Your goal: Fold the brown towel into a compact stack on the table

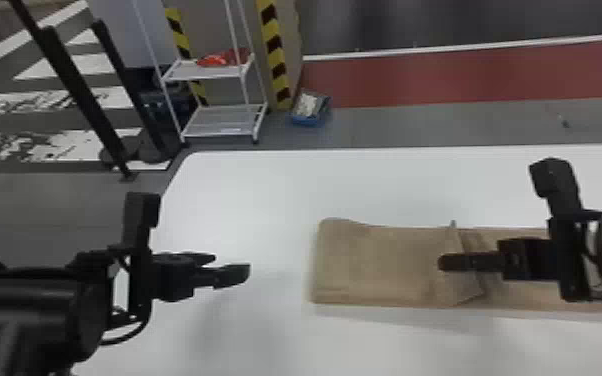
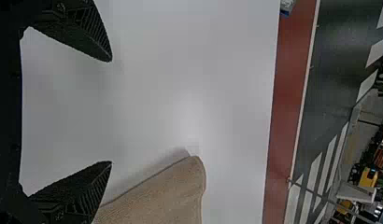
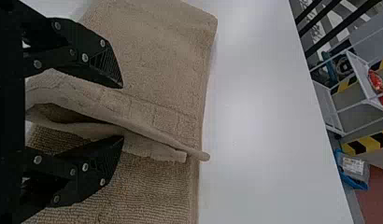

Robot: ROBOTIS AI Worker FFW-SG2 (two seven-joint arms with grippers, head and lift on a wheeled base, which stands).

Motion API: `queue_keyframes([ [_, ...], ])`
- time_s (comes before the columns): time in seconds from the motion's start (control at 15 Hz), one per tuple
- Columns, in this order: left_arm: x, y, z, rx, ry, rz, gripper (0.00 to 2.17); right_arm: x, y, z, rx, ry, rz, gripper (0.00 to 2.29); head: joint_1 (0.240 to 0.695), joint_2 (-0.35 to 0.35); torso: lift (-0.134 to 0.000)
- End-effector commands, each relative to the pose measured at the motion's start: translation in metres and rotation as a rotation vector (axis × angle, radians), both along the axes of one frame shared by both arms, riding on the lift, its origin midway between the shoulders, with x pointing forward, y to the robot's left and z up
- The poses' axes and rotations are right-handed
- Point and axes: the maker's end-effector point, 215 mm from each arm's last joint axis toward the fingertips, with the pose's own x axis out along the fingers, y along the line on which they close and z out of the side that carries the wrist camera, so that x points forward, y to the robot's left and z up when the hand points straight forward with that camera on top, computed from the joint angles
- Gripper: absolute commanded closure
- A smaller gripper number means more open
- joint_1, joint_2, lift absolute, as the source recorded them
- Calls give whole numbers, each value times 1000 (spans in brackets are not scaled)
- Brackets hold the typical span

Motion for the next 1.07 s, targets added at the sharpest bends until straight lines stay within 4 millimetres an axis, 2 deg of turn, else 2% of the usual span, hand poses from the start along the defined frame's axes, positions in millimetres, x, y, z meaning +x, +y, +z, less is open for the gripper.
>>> queue_keyframes([
  [0.0, 4, 5, 0, 10, -10, -1, 107, 3, -2, 4, 18, -4, -9, 792, 695, 221, -124],
  [0.07, 5, 7, 0, 10, -9, 2, 107, 4, -4, 6, 29, -5, -15, 782, 695, 221, -124],
  [0.2, 7, 7, 0, 11, -12, 1, 107, 2, -9, 4, 30, 4, -28, 208, 695, 222, -124],
  [0.67, 8, 11, 2, 17, -11, 1, 107, -31, -4, -9, 22, 78, -32, 137, 695, 223, -124],
  [1.0, 7, 6, 1, 7, -13, -7, 107, -33, 11, -10, -4, 74, 10, 198, 695, 239, -124],
])
